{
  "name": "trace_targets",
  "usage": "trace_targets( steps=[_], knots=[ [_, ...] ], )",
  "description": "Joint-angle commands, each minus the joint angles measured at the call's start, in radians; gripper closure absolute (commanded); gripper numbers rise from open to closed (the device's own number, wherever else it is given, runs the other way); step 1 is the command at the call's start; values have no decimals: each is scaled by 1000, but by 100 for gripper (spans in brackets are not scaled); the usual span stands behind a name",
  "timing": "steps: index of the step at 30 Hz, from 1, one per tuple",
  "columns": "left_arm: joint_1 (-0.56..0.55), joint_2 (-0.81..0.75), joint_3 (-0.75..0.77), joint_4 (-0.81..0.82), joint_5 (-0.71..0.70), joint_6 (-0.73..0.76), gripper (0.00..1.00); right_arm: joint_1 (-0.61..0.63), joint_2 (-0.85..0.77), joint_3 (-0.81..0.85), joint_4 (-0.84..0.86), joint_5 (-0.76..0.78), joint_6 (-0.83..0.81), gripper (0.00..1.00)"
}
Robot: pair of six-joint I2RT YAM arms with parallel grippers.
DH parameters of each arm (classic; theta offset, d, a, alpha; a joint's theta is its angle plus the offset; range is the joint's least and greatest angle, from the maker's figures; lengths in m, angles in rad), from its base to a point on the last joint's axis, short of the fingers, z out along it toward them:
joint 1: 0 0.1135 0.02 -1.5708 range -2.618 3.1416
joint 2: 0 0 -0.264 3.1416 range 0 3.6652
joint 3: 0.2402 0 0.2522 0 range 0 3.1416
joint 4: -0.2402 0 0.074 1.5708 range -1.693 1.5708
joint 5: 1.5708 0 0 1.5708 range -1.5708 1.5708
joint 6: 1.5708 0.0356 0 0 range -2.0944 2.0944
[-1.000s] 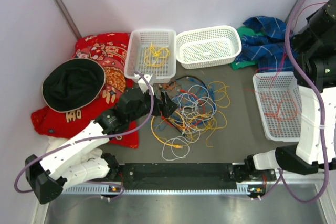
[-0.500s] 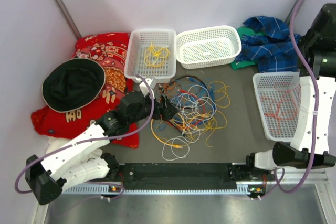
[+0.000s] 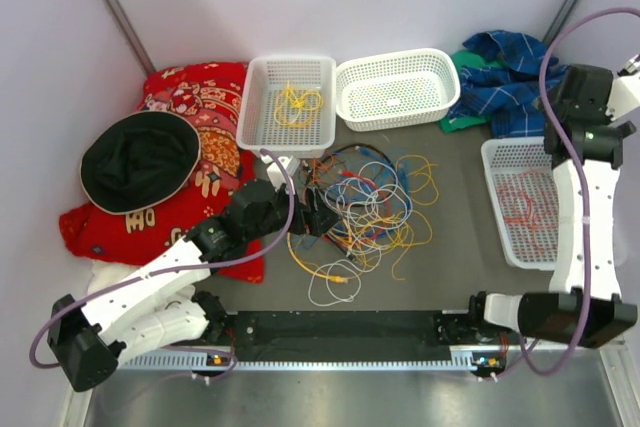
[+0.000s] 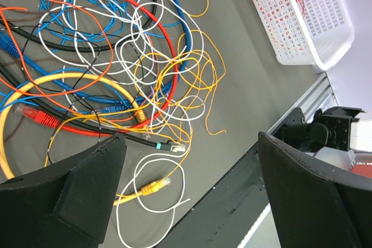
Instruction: Untangle the cables
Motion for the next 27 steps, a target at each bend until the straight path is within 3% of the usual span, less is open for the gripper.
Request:
trace_targets(
  steps=[1,5,10,15,18,21,27],
  knots=[
    [0,-6,17,62,11,-5,1,144,-136,77,84,-83,-8,1],
    [2,13,31,61,-8,-7,1,324,-165,65,114,-222,-64,1],
    [2,25,60,29,-51,-2,1,529,-209,-178,200,-417,-127,1],
    [2,30,69,-43,-139,-14,1,776,-166,-506,314,-466,-125,1],
    [2,44,98,-157,-218,-19,1,900,-93,-578,358,-442,-128,1],
    [2,37,101,-212,-275,-24,1,971,-21,-598,419,-408,-133,1],
    [3,10,68,-240,-291,-43,1,988,139,-567,479,-431,-136,1]
  ],
)
